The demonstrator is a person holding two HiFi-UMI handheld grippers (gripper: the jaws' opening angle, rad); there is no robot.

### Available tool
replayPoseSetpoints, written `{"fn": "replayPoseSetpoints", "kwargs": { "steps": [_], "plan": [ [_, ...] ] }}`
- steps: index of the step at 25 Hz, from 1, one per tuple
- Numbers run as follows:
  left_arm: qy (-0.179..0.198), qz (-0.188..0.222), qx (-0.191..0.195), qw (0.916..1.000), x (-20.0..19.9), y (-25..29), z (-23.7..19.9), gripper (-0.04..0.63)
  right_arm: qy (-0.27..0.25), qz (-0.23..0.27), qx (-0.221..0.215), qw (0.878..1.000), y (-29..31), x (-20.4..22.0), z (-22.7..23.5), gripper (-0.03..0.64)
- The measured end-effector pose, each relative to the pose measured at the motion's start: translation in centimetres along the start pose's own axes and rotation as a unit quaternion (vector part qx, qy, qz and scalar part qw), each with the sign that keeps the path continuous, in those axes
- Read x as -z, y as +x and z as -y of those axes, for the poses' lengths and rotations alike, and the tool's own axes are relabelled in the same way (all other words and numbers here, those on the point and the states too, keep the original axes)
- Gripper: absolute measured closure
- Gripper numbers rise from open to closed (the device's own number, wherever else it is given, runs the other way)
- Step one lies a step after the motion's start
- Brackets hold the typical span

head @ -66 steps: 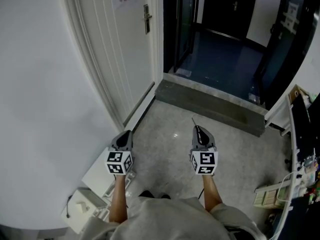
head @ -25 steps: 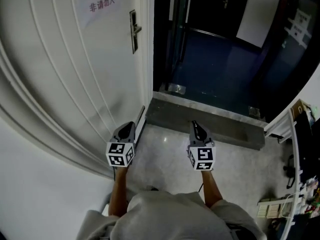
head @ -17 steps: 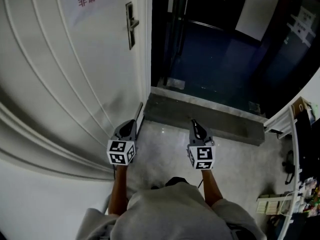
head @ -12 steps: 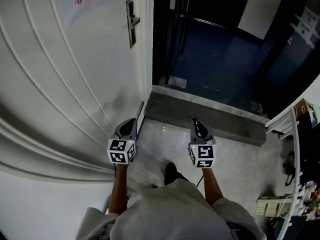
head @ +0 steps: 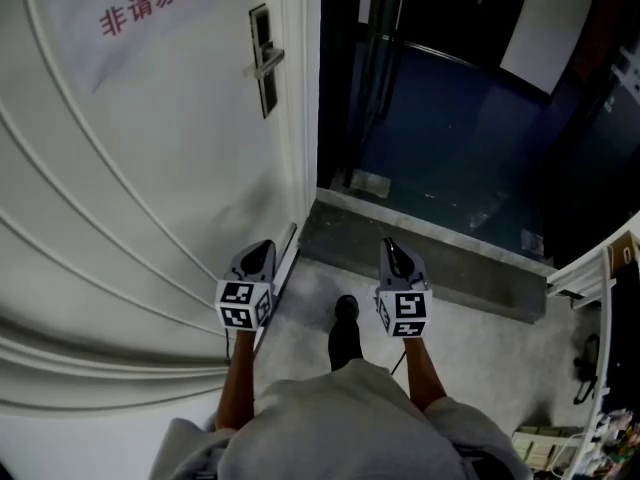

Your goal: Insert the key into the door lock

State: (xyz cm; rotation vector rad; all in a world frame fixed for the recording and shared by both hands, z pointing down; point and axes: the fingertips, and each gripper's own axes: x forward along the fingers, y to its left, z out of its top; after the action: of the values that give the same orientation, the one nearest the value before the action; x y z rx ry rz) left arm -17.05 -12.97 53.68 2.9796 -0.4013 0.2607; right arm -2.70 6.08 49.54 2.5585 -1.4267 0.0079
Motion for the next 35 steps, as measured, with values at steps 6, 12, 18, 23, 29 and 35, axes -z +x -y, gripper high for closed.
{"fn": "replayPoseSetpoints", "kwargs": {
  "steps": [6,12,18,23,29,35],
  "plan": [
    [0.0,-0.01,-0.009,0.9999,-3.9,13.4,-1.6,0.578,0.004,-0.005,-0.029,1.0,12.5,-0.8,6.9,0.586],
    [0.006,-0.016,-0.007,0.9998,-8.5,26.9,-2.3,0.578,0.001,0.001,-0.043,0.999,24.0,-2.6,14.8,0.586],
    [0.008,-0.026,-0.01,0.9996,-10.1,35.4,-3.4,0.578,0.009,-0.005,-0.051,0.999,31.4,-2.4,19.8,0.586],
    [0.006,-0.028,-0.01,0.9995,-10.7,40.0,-4.2,0.578,0.01,-0.009,-0.056,0.998,36.0,-2.1,21.9,0.586],
    [0.004,-0.027,-0.005,0.9996,-11.1,43.0,-5.6,0.578,0.006,-0.01,-0.059,0.998,39.2,-2.2,22.2,0.586],
    [0.013,-0.027,0.014,0.9995,-11.4,45.6,-6.8,0.578,0.004,-0.015,-0.044,0.999,41.3,-2.0,22.5,0.586]
  ]
}}
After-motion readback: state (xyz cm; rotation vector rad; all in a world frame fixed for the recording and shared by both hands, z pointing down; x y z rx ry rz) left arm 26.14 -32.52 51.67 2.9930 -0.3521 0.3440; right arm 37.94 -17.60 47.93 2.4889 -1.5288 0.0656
